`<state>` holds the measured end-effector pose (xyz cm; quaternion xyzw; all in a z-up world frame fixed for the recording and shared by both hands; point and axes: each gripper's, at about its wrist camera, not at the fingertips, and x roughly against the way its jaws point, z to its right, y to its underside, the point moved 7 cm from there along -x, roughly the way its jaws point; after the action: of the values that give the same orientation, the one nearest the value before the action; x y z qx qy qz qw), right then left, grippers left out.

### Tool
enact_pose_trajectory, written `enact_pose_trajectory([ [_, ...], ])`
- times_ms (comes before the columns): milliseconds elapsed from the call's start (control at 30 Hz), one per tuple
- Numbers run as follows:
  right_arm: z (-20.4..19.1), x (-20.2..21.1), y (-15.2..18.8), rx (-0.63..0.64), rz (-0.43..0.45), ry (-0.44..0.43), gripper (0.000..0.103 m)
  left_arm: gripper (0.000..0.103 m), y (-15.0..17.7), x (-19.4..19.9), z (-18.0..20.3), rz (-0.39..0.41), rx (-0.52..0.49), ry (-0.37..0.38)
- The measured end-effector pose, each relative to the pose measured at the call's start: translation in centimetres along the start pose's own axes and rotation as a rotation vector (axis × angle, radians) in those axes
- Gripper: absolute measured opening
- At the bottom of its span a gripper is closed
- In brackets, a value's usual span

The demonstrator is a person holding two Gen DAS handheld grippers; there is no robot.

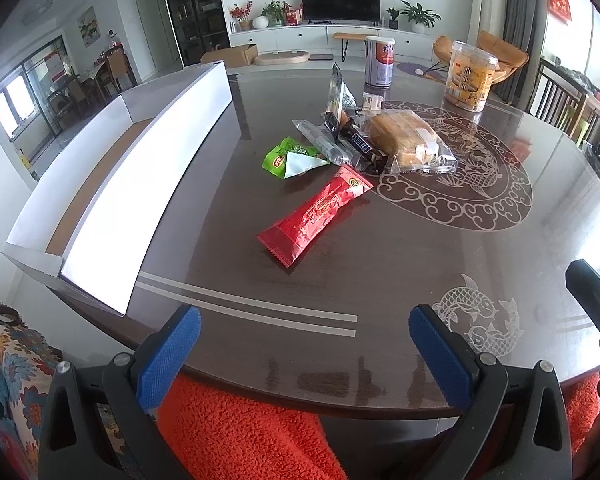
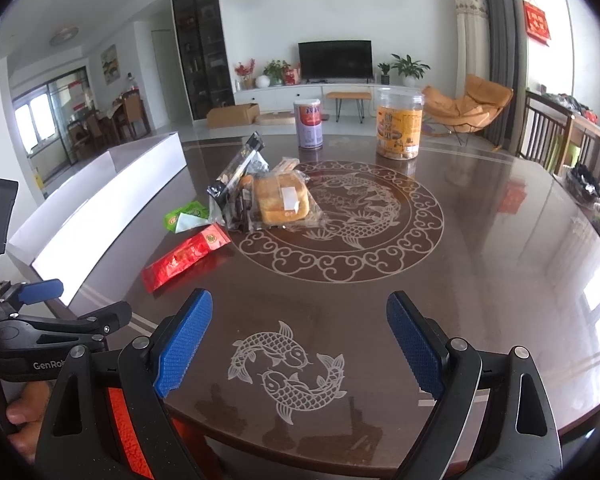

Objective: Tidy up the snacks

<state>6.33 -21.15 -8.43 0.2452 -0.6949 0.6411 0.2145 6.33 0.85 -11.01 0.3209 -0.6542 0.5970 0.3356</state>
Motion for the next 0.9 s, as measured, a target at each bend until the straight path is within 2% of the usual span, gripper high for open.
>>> enact_pose_trajectory([
  [100,0.0,0.0,0.0,0.001,0.001,-0.001,0.091,0.103,0.0,-0.5,-0.4,-0.012,-0.002,0.001],
  [233,0.0,-0.1,0.1,0.0,-0.005,-0.004,0.091,0.103,-1.1,-1.5,-0.9,-0.023,-0.057,0.012],
  [300,0.0,-0.2,0.2,0.0,-0.009,-0.006,0.091,0.103,-2.5,-2.2,-1.2,-0.043,-0.066,0.081],
  [367,0.0,-0.2,0.2,0.0,-0.009,-0.007,0.091,0.103,-4.4,-3.5,-0.9,-0.094,-0.098,0.2],
  [433,0.0,-0.1,0.2,-0.002,-0.01,-0.01,0.091,0.103,-6.2,-4.7,-0.2,-0.13,-0.161,0.289],
  [533,-0.1,0.0,0.2,-0.003,-0.004,-0.011,0.091,0.103,-8.1,-7.0,1.1,-0.15,-0.242,0.31],
  [633,0.2,0.3,0.1,-0.012,-0.002,-0.011,0.091,0.103,-8.6,-10.1,2.9,-0.199,-0.289,0.347],
  [700,0.4,0.3,0.2,-0.023,-0.007,-0.014,0.091,0.103,-8.6,-12.3,3.6,-0.225,-0.3,0.316],
  [733,0.6,0.3,0.3,-0.032,-0.012,-0.015,0.091,0.099,-8.5,-13.3,3.6,-0.228,-0.307,0.286],
  [833,1.4,0.1,0.7,-0.071,-0.034,-0.033,0.091,0.084,-8.0,-15.3,3.5,-0.232,-0.325,0.193],
  [900,2.2,-0.5,0.6,-0.096,-0.059,-0.054,0.091,0.076,-7.6,-15.9,3.4,-0.24,-0.32,0.18],
])
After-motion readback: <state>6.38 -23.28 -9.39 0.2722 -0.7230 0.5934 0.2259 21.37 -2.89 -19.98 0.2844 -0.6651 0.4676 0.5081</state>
